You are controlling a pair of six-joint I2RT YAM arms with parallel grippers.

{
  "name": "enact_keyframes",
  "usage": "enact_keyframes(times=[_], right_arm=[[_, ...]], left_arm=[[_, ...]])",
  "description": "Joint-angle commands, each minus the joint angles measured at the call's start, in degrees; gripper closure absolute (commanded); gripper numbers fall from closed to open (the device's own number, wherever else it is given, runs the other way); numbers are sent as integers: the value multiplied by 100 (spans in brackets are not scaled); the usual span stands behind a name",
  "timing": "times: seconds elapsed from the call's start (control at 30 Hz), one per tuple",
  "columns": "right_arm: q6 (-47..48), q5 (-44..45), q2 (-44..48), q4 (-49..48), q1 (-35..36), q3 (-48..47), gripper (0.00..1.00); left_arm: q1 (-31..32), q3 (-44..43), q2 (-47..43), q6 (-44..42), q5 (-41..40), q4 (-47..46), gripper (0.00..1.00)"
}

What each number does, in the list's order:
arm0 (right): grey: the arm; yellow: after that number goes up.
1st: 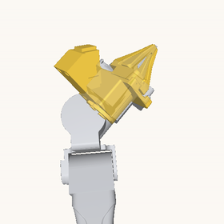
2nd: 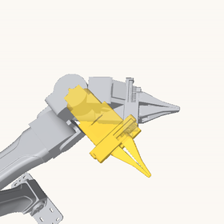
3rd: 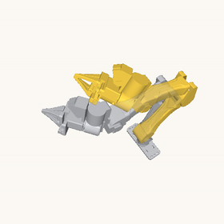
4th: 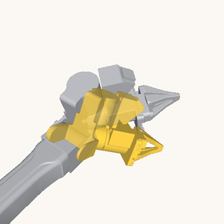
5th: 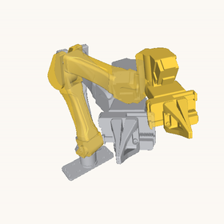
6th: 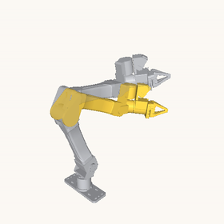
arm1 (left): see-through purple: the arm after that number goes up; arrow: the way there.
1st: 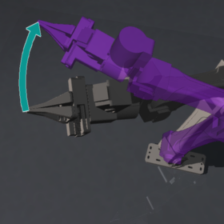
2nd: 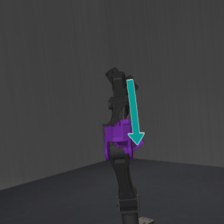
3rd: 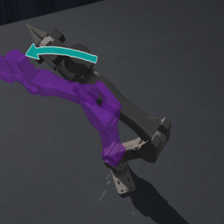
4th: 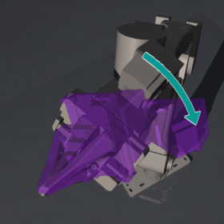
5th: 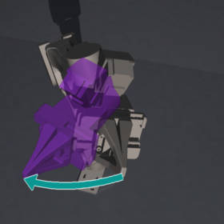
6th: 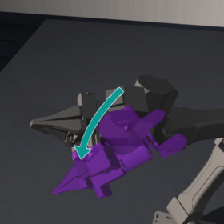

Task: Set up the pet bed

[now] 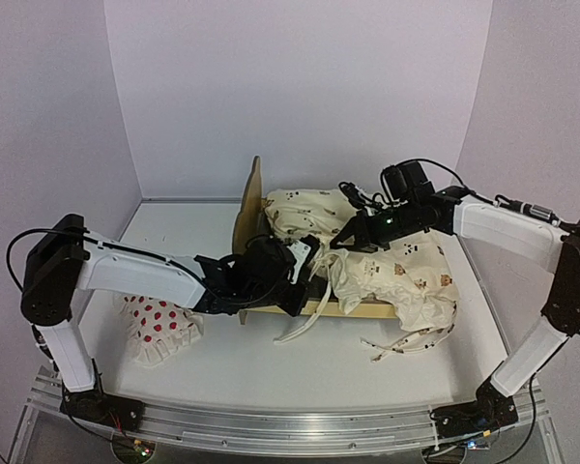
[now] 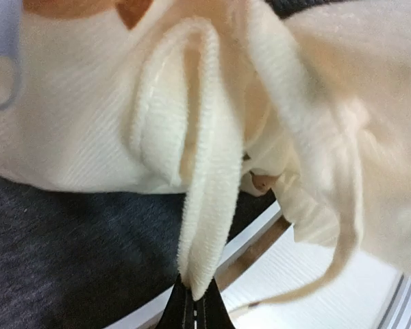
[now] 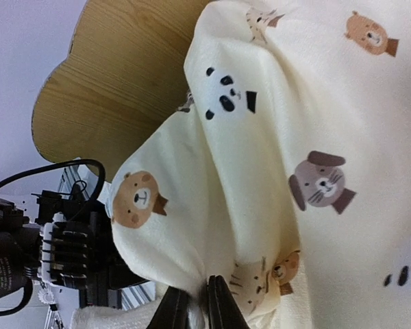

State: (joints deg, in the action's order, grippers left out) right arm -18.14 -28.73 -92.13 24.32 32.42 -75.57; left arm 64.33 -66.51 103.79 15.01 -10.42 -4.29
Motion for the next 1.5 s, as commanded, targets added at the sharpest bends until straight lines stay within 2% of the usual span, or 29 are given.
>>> enact_keyframes(times=[0.0,0.1,0.27,0.33,0.53,0.7,0.87,1.13,1.47], right_arm=[[-182,-11,223,-15,-214,-96,84],[-289,-33,116,-20,-256,-189,81],[-430,-122,-109,-50,-270,-309,87],[-450,-282,-157,-87,-270,-292,85],[-423,-950,-82,-129,-210,-28,63],[-234,-676,-37,-113,169,214,39],[-15,-105,-308,-3,694,125,29],[359,927,-823,394,1480,-388,29],[393,2315,-1176,404,1950,-785,29]], left_arm=[[128,271,-759,357,-123,742,100],[293,358,-974,554,-254,1083,100],[494,370,-1128,793,-470,1558,100],[515,328,-1139,841,-553,1698,100],[627,-95,-1337,1214,-977,2794,100],[639,-165,-1559,1602,-1130,3810,100],[640,147,-1744,1868,-1077,4044,100],[634,447,-2018,2272,-1166,4263,100],[634,756,-2394,2436,-1288,4321,100]])
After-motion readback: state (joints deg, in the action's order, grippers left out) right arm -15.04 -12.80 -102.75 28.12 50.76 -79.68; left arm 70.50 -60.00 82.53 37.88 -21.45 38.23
